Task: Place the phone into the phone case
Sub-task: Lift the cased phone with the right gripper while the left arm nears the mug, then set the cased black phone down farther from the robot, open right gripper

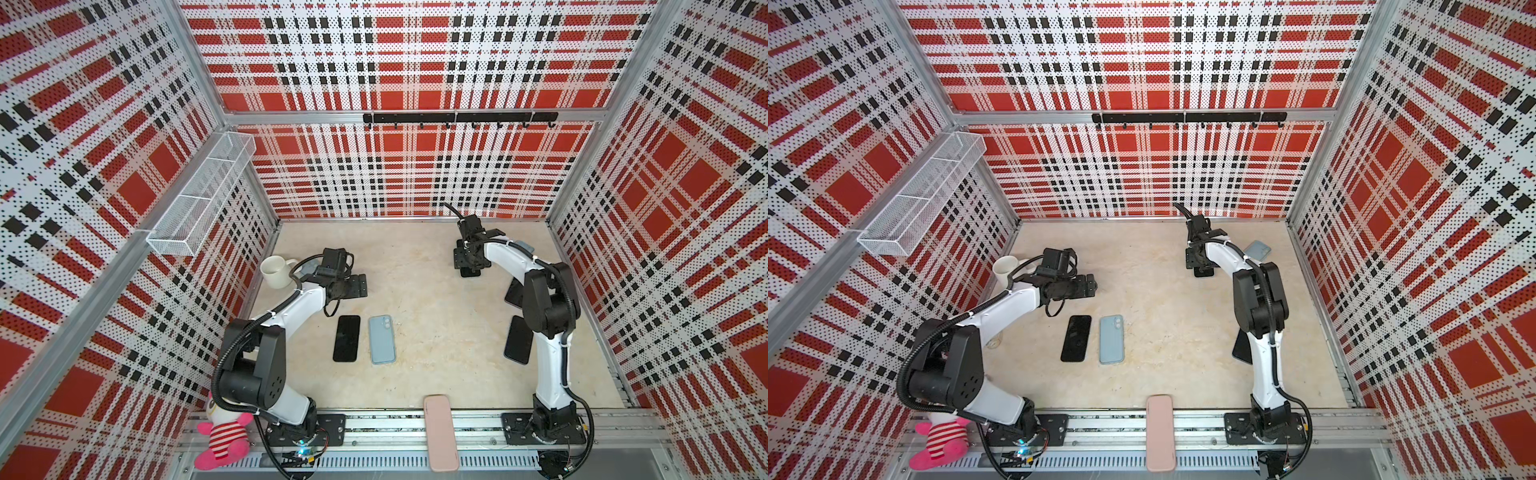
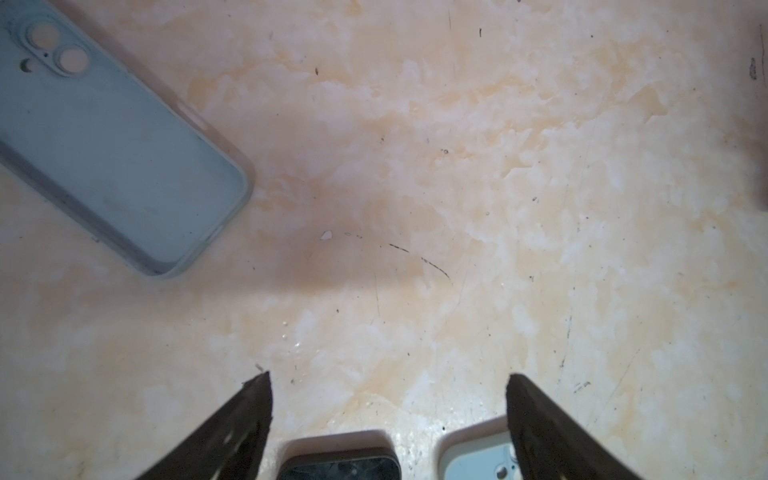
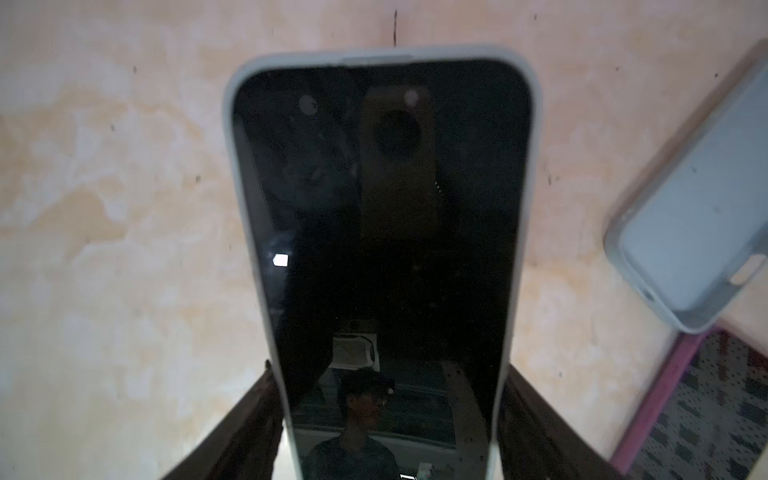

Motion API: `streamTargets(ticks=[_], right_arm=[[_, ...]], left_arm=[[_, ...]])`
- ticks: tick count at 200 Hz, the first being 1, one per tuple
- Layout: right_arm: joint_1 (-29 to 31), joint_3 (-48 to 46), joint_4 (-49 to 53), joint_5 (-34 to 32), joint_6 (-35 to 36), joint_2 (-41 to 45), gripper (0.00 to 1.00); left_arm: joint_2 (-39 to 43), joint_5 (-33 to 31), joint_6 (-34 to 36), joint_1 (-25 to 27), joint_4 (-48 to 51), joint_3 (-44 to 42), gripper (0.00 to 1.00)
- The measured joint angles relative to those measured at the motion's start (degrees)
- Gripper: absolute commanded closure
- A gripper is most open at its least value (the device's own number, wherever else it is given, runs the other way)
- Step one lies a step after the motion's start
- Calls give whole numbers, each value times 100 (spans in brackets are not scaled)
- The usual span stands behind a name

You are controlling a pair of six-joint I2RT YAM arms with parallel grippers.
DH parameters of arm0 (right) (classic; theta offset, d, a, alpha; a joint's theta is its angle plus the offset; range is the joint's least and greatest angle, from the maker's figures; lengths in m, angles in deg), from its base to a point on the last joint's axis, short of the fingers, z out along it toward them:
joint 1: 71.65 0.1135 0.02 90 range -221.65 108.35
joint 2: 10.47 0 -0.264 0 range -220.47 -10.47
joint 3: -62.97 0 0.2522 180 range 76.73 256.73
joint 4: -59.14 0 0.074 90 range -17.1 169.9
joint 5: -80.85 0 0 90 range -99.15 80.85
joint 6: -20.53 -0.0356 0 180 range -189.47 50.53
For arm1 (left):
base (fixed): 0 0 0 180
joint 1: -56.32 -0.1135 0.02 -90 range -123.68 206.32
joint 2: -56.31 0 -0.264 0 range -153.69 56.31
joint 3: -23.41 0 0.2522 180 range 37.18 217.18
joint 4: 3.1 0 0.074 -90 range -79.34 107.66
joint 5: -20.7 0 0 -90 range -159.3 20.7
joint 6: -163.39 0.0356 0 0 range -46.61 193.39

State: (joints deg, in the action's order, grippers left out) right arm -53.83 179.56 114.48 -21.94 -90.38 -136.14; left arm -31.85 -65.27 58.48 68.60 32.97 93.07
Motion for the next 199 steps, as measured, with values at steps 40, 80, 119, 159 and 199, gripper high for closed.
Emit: streamTargets(ticks=[40, 80, 119, 159, 199], right_arm=[[-114, 450, 4, -39, -341, -490, 45], [-186, 769, -7, -44, -409, -846, 41], [-190, 940, -52, 44, -404, -992, 16], [-190, 769, -269, 203, -391, -920, 4], [-208, 50, -291, 125, -374, -205, 9]], left_arm=[[2, 310, -26, -216, -74, -48, 11], [2, 240, -24, -249, -85, -59, 11], [-31, 170, -22, -247, -83, -59, 11], [-31, 101, -20, -243, -81, -59, 11], [-31, -13, -4, -203, -76, -59, 11]])
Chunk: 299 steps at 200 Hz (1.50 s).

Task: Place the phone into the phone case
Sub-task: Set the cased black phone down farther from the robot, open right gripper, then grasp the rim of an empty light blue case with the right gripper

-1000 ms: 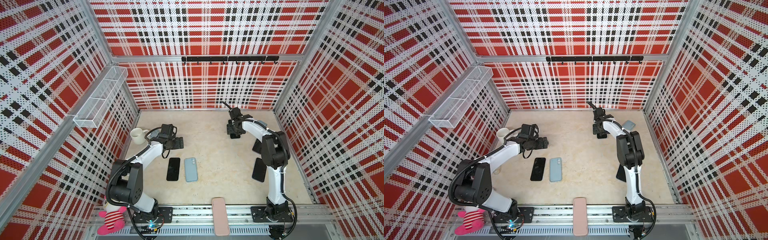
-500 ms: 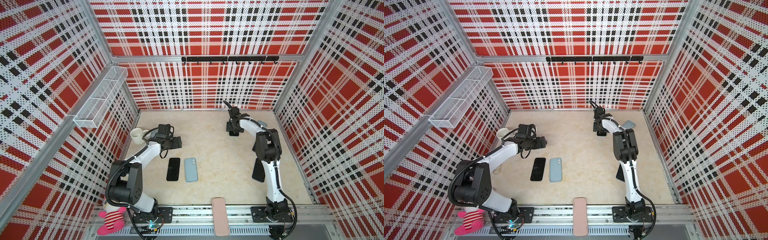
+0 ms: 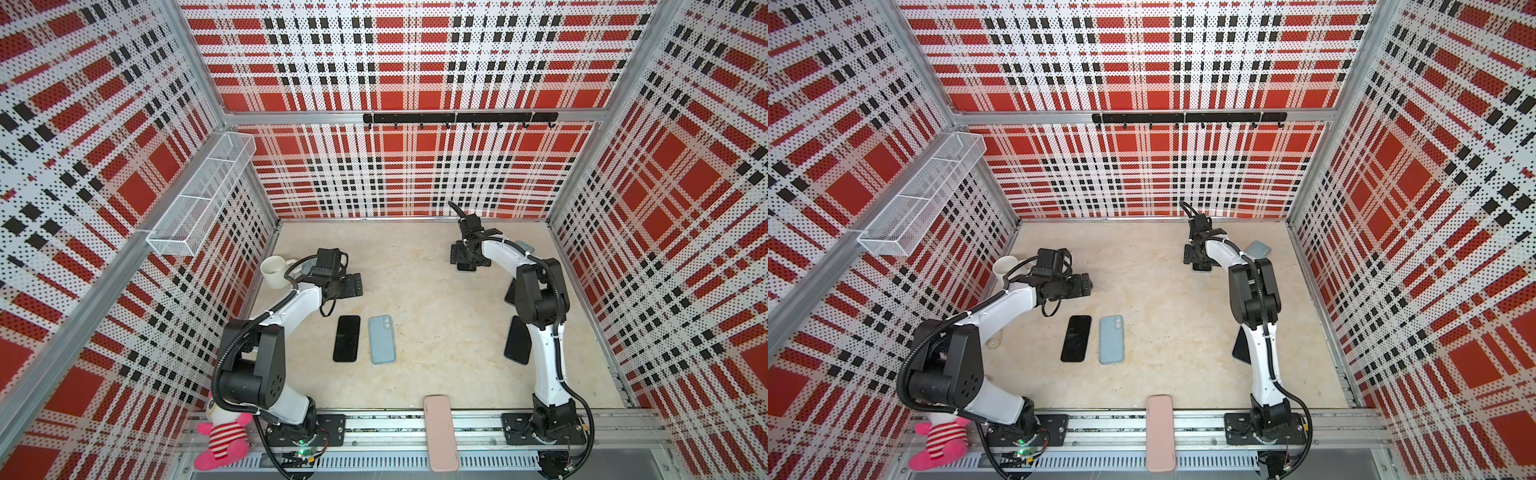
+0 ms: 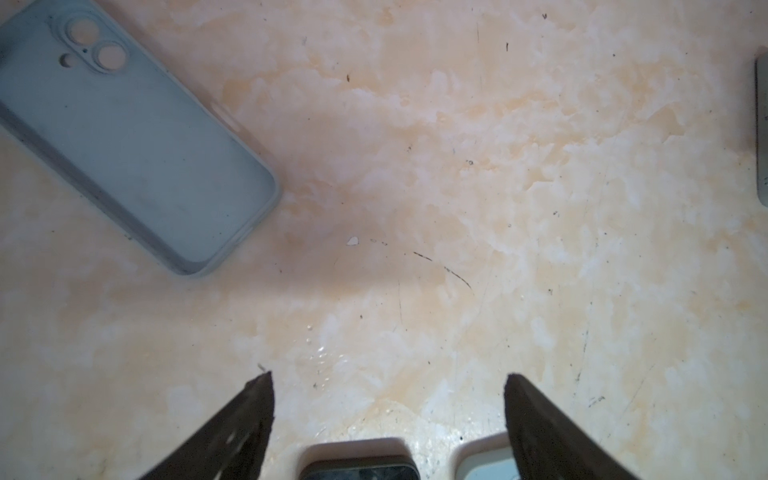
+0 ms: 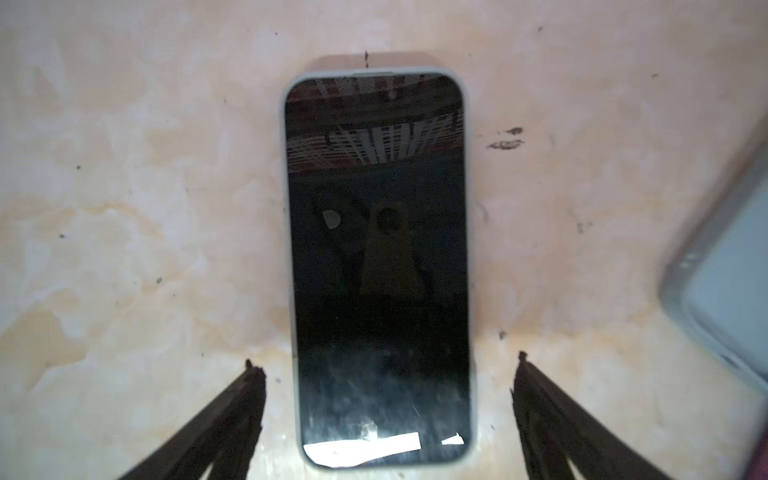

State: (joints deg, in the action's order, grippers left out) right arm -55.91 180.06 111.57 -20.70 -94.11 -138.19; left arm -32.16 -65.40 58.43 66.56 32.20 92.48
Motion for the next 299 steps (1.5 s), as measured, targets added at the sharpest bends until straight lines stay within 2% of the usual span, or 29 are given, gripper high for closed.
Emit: streamTargets(ticks=[34, 52, 68, 102, 176, 194, 247, 299], right_arm=[[-192, -1106, -120, -114, -48, 1303, 21], [-614, -1425, -181, -114, -92, 1757, 28], [-1023, -1480, -271, -138, -144, 1814, 31], [-1556, -1270, -319, -273, -208, 1375, 40], [-1550, 164, -284, -240, -247, -85, 50], [-1550, 422, -249, -234, -238, -332, 57], [-1552, 944, -144, -173, -229, -800, 72], [-1563, 966, -59, -111, -240, -890, 88]], left_arm=[[0, -103, 7, 33, 7, 0, 11], [0, -122, 7, 52, 15, 0, 11], [0, -140, 9, 83, 39, 0, 11], [0, -184, 26, 111, 61, 0, 11], [0, -186, 33, 114, 83, 0, 11], [0, -186, 44, 114, 83, 0, 11], [-13, -186, 50, 114, 87, 0, 11], [-50, -186, 55, 114, 90, 0, 11]])
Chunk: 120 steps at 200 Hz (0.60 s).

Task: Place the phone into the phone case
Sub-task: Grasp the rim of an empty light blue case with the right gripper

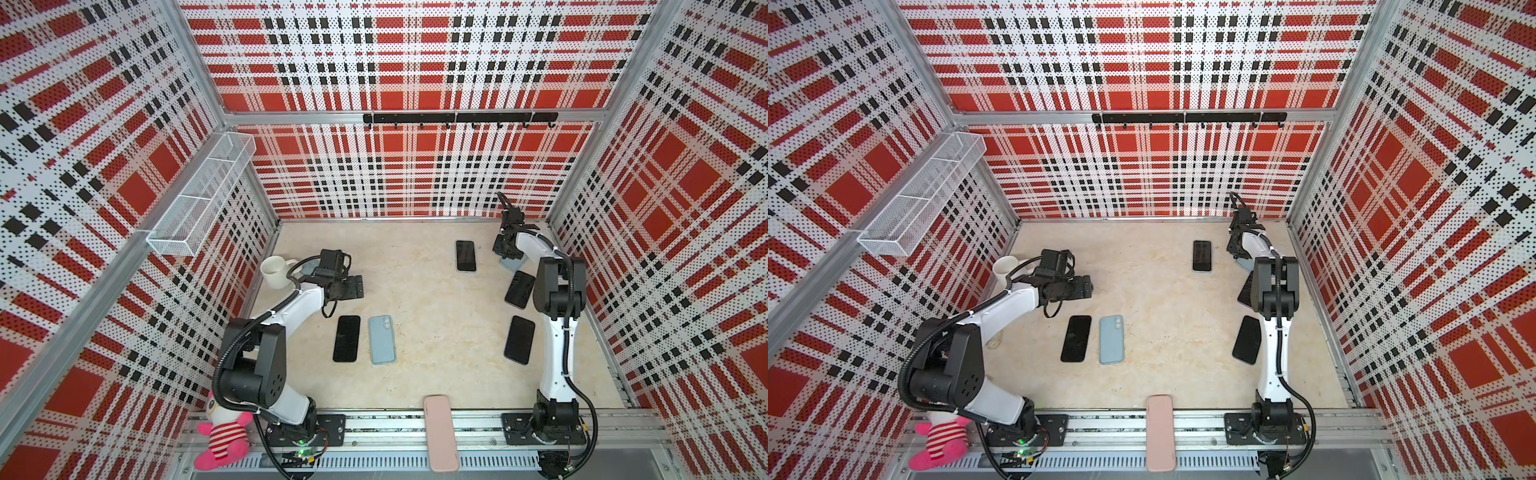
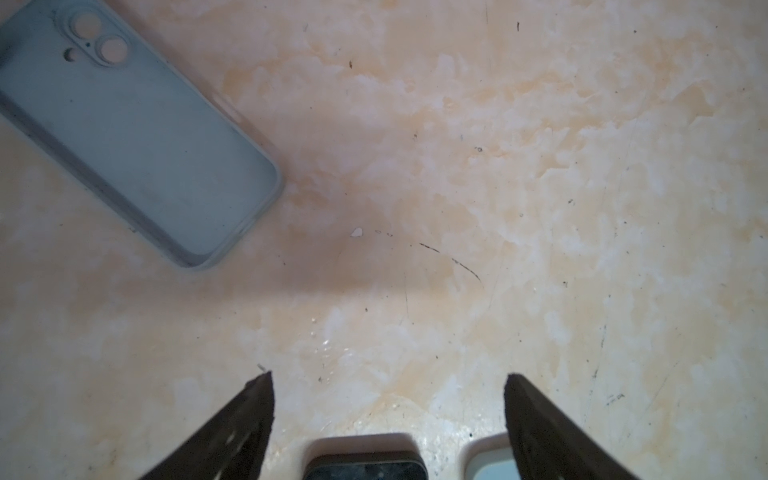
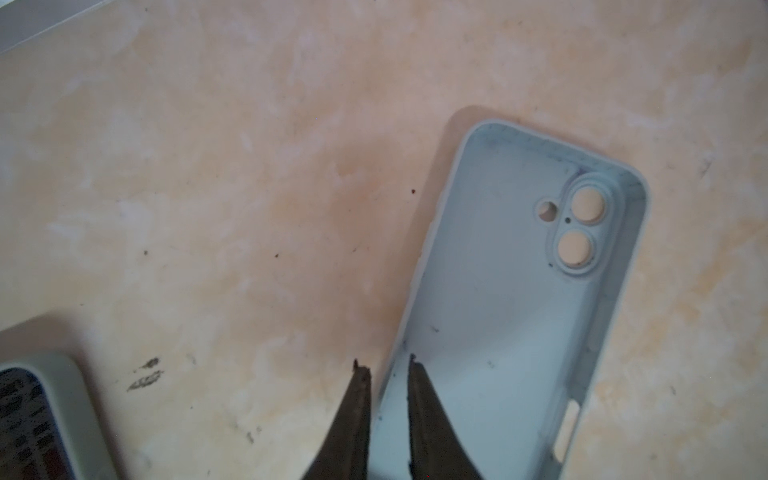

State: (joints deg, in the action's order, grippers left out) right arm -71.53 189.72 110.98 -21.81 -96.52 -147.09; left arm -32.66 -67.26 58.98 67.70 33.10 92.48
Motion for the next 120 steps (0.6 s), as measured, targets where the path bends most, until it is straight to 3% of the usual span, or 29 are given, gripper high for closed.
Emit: streamTargets(ticks=[39, 76, 84, 102, 120], right_arm=[[-24, 2, 4, 20, 46, -17, 96], [-39, 122, 22, 13, 181, -15, 98], [-42, 131, 22, -4, 223, -13, 91], [-52, 131, 48, -35, 273, 0, 64], [-72, 129, 79, -52, 341, 11, 59]], left_arm=[[-2, -2, 17, 0, 0, 0, 11], [-2, -2, 35, -2, 0, 0, 11], [-2, -2, 37, -4, 0, 0, 11], [-2, -2, 37, -11, 0, 0, 11], [-2, -9, 37, -22, 0, 0, 11]])
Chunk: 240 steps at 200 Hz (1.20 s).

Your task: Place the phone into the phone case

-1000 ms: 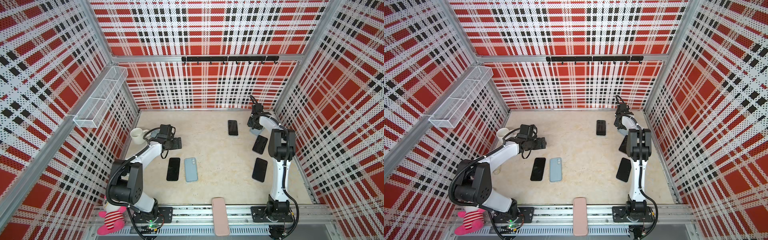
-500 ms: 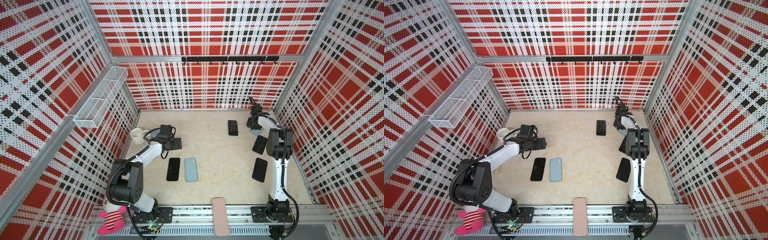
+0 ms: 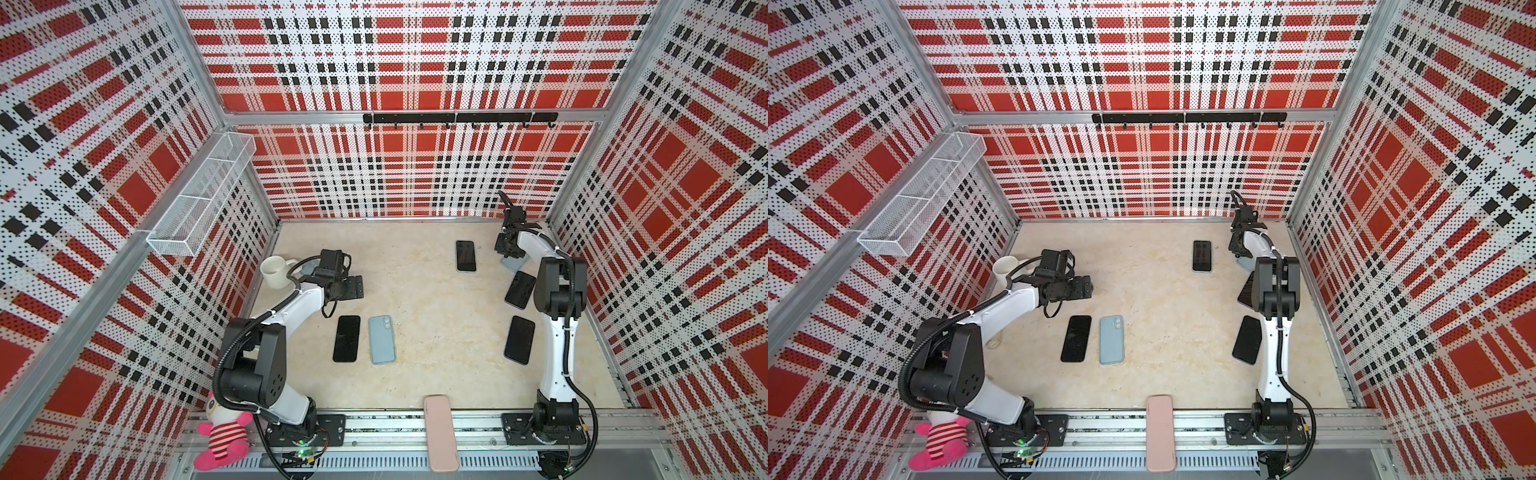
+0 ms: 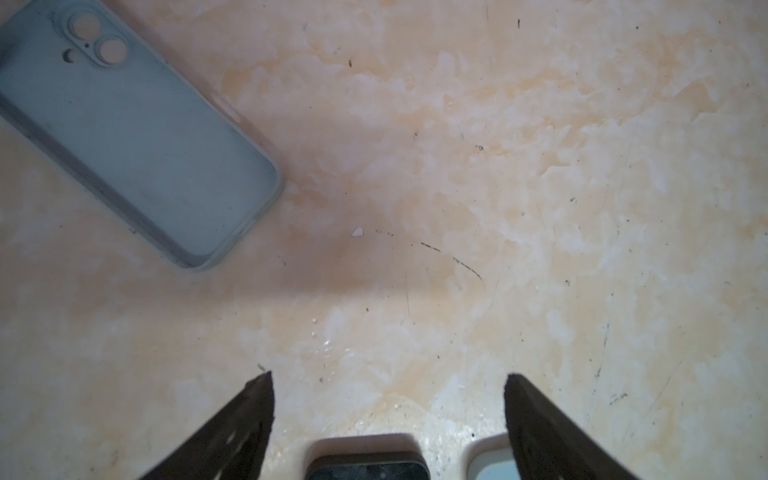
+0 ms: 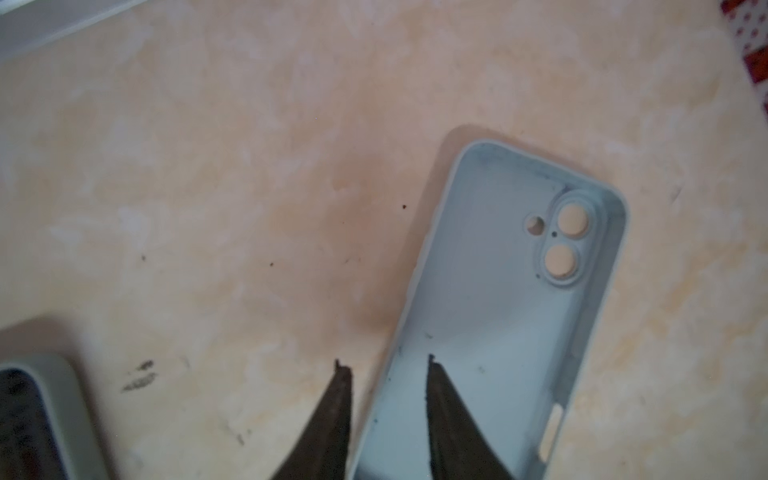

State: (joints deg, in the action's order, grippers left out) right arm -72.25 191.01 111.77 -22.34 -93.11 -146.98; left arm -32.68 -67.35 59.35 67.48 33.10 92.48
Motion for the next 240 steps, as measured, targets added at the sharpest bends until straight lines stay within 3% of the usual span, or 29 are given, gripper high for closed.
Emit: streamTargets(ticks=[43, 152, 171, 185, 197, 240], right_arm=[[-120, 0, -9, 57, -15, 0, 62], [-205, -2, -155, 402, -120, -81, 89], [-205, 0, -177, 411, -76, -87, 89], [-205, 4, -190, 411, -55, -98, 79], [-205, 31, -197, 413, -48, -142, 77], [-203, 111, -236, 452, -37, -269, 88]], left_arm=[[-22, -13, 2, -22, 0, 0, 11], [-66, -44, 24, -59, 7, 0, 11], [-66, -48, 24, -61, 9, 0, 11], [-66, -50, 24, -63, 7, 0, 11], [-68, -50, 24, -68, 7, 0, 11], [-68, -57, 28, -79, 9, 0, 11]])
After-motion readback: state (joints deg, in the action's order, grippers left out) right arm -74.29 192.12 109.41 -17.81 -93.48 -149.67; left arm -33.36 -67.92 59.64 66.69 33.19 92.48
